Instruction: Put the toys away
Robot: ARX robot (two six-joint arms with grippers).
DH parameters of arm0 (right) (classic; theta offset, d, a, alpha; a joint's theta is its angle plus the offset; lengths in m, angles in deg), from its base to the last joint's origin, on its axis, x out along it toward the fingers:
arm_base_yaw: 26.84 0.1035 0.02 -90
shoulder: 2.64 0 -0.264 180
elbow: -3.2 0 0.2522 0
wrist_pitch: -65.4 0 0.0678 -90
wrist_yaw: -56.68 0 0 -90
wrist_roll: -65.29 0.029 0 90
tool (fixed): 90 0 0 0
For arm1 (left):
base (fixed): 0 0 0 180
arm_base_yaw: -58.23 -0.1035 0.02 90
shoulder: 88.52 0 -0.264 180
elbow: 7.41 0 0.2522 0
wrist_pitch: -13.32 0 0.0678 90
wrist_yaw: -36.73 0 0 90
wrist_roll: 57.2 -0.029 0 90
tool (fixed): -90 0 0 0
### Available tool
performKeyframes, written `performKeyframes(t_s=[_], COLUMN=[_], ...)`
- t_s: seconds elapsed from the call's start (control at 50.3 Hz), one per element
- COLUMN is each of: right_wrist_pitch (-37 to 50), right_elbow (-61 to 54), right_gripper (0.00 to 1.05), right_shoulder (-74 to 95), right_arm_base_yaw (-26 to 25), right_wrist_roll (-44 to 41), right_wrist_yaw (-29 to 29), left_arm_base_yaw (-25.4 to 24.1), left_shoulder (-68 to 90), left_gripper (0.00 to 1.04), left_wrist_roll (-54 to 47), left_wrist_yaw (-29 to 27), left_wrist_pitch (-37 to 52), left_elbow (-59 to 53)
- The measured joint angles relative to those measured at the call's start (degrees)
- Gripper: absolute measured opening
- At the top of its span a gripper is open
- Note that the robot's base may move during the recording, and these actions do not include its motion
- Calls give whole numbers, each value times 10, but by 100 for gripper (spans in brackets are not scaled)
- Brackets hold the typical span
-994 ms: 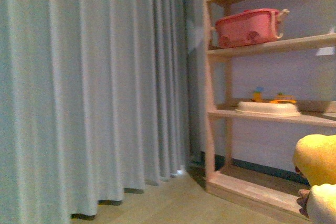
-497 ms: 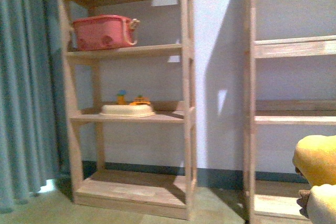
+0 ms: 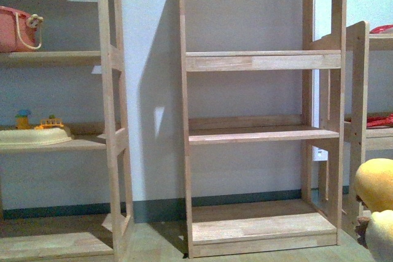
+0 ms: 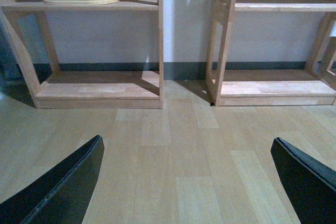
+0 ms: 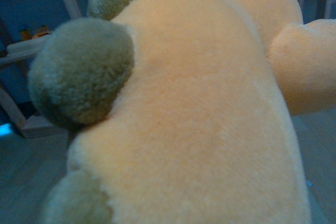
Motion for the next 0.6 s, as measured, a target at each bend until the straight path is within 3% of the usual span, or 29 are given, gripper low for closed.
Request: performKeyframes(t_s=[0.597], right_wrist_pitch=[0], right_elbow=[0], right_gripper=[21], right_shoulder=[0], right_arm_base_yaw=[1], right_wrist_roll=[0], right_wrist_yaw=[6], left_arm_base_yaw=[0], left_shoulder=[0], left_gripper=[99], left_wrist_roll=[0], left_wrist_yaw=[-2], left_wrist_pitch=[0], left_elbow=[0])
